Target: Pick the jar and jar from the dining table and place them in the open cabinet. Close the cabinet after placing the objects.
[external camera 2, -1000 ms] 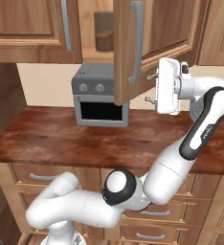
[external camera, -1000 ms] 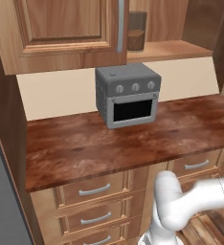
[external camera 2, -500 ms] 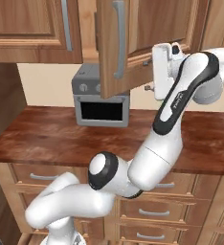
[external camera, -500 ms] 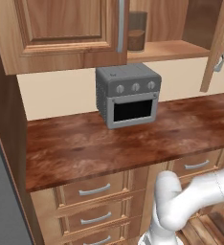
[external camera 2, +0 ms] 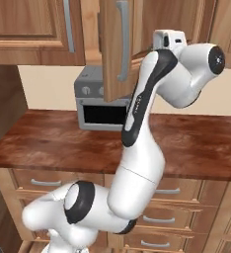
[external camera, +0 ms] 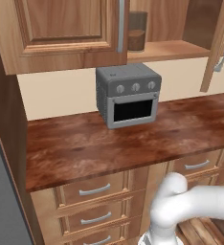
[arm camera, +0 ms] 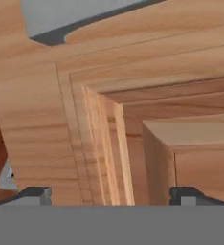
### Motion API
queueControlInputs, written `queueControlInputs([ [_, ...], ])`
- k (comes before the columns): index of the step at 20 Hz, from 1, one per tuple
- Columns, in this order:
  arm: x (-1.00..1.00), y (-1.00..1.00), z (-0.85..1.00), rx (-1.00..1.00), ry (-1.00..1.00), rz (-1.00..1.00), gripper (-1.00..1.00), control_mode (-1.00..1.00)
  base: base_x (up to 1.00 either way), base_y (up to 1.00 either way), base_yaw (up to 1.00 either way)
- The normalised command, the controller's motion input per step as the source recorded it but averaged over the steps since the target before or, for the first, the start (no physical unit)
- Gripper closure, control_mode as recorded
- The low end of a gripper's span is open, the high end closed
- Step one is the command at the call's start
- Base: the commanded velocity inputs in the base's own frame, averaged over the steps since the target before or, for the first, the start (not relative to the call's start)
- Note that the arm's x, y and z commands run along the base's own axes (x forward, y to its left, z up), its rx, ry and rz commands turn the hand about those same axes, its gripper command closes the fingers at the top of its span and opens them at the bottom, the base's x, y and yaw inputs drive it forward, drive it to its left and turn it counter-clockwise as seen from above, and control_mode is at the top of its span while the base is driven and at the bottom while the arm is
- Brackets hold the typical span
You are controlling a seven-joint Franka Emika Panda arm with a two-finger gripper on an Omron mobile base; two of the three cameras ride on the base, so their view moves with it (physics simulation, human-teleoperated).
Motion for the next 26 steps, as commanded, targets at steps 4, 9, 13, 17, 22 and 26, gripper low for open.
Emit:
queueControlInputs([
  [4,0.7,1.0,-0.45,0.01,-0.18,-0.39,-1.0,-1.0,0.0,0.0,0.0],
  [9,1.0,1.0,-0.38,0.06,-0.07,-0.38,-1.0,-1.0,0.0,0.0,0.0],
  [13,1.0,0.69,-0.08,0.07,0.01,-0.3,-1.0,-1.0,0.0,0.0,0.0],
  [17,1.0,0.03,0.04,0.11,0.25,-0.01,-1.0,-1.0,0.0,0.0,0.0],
  [22,1.0,0.05,0.26,0.02,0.45,-0.01,-1.0,-1.0,0.0,0.0,0.0],
  [26,0.75,0.01,0.07,0.0,0.16,-0.03,-1.0,-1.0,0.0,0.0,0.0],
])
